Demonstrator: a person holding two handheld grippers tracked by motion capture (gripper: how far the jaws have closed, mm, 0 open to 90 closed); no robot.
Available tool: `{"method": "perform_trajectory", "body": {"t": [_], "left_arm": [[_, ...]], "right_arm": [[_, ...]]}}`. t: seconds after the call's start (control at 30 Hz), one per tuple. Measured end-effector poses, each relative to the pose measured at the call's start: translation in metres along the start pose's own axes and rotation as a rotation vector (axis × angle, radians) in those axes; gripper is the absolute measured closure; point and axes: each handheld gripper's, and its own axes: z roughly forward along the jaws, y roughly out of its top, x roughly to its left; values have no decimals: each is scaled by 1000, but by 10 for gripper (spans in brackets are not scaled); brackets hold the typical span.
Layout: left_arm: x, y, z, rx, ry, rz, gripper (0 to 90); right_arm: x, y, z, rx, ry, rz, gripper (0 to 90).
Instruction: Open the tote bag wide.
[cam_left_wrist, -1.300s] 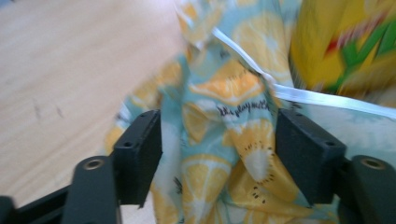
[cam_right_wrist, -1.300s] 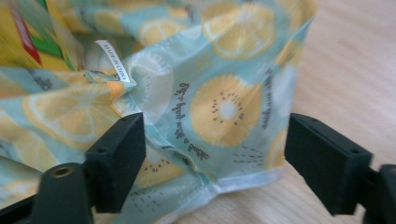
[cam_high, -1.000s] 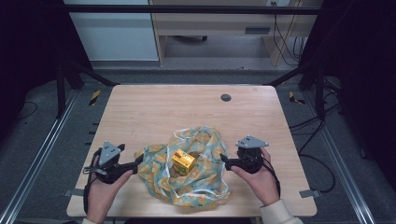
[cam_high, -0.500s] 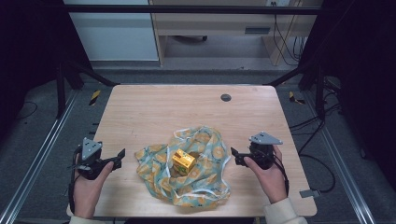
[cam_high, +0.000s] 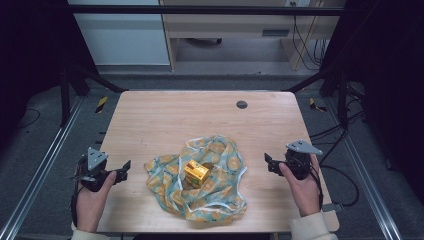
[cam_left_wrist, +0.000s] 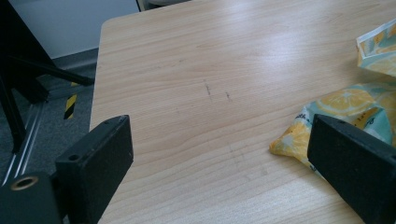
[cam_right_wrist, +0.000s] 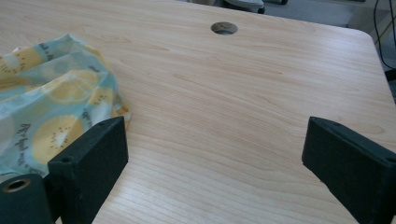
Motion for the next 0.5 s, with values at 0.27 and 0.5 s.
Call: {"method": "perform_trajectory", "body": {"t": [0.27,0.5], "left_arm": [[9,-2,8,25,13,-7,67],[19,-7,17,90,7,-17,67]], "right_arm": [[-23,-9,0,15,-29,46,63],[-38,-17,2,46,-43,69,64]]}}
